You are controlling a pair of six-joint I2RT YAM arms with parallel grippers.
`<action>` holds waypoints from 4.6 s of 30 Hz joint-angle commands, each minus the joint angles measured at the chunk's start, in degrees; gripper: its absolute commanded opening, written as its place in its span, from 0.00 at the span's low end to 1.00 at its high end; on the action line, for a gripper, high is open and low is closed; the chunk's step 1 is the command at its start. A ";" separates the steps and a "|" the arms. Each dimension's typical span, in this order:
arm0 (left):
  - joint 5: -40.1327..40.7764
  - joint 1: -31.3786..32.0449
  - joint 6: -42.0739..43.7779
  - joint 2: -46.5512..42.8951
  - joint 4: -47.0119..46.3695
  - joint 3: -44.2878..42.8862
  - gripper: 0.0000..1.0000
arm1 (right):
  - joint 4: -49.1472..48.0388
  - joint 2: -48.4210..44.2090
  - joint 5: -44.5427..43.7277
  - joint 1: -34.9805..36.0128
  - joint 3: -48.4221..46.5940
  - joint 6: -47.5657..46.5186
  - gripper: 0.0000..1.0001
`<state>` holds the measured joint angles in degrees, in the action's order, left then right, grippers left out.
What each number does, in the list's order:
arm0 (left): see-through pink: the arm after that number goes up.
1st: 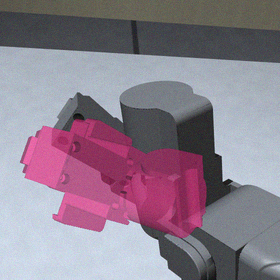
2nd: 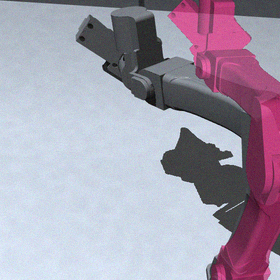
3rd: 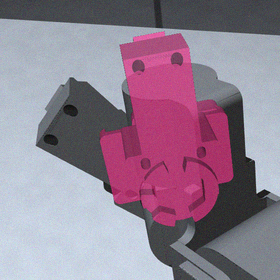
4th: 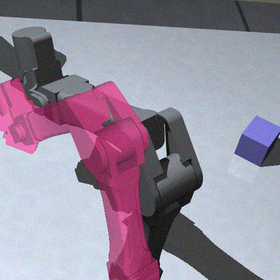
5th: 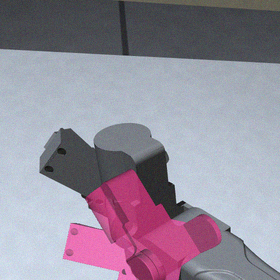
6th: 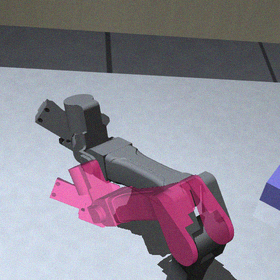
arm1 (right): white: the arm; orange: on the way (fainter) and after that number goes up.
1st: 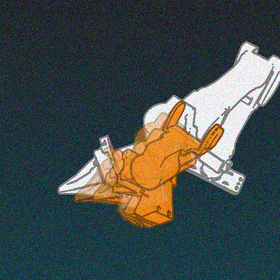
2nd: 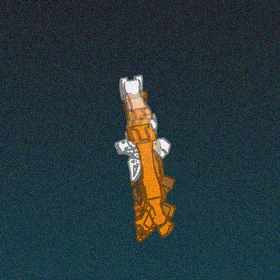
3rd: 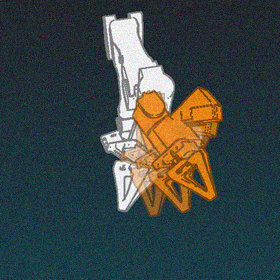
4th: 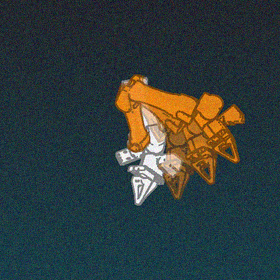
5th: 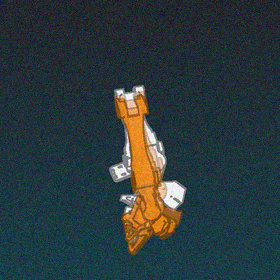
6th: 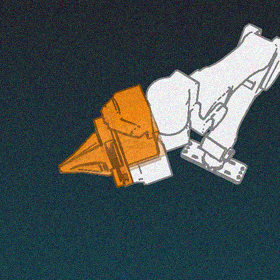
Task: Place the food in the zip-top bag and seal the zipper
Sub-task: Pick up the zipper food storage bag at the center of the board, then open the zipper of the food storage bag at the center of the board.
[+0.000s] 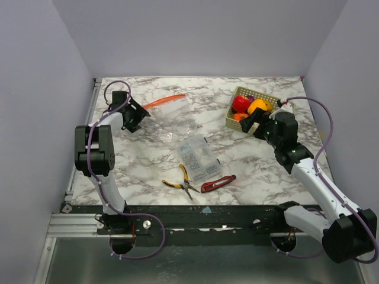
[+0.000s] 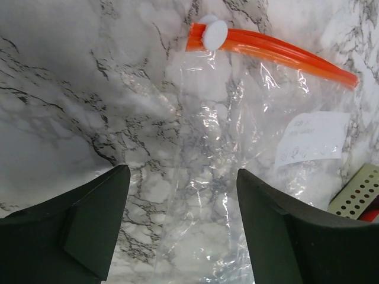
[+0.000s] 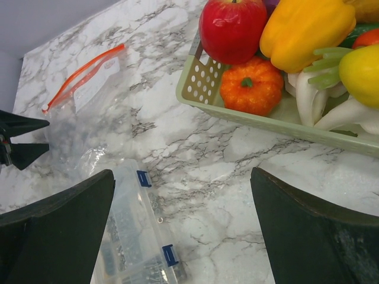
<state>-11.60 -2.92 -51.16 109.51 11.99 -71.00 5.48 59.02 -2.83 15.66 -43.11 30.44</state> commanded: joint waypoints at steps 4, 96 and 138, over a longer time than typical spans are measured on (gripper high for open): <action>-3.67 2.57 -7.61 -2.27 -1.98 -1.22 0.74 | -2.92 -0.35 2.39 -0.13 -1.30 2.57 1.00; -5.81 23.92 63.16 -53.95 -15.53 21.02 0.00 | -7.94 48.21 58.54 10.65 -48.67 -35.15 0.57; 4.00 25.03 43.51 -41.67 -4.16 10.49 0.65 | -15.48 46.26 -14.23 31.22 -38.92 29.54 0.01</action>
<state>-6.76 21.34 -7.62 66.30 6.22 -58.76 -10.50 107.46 -13.65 46.06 -82.85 57.74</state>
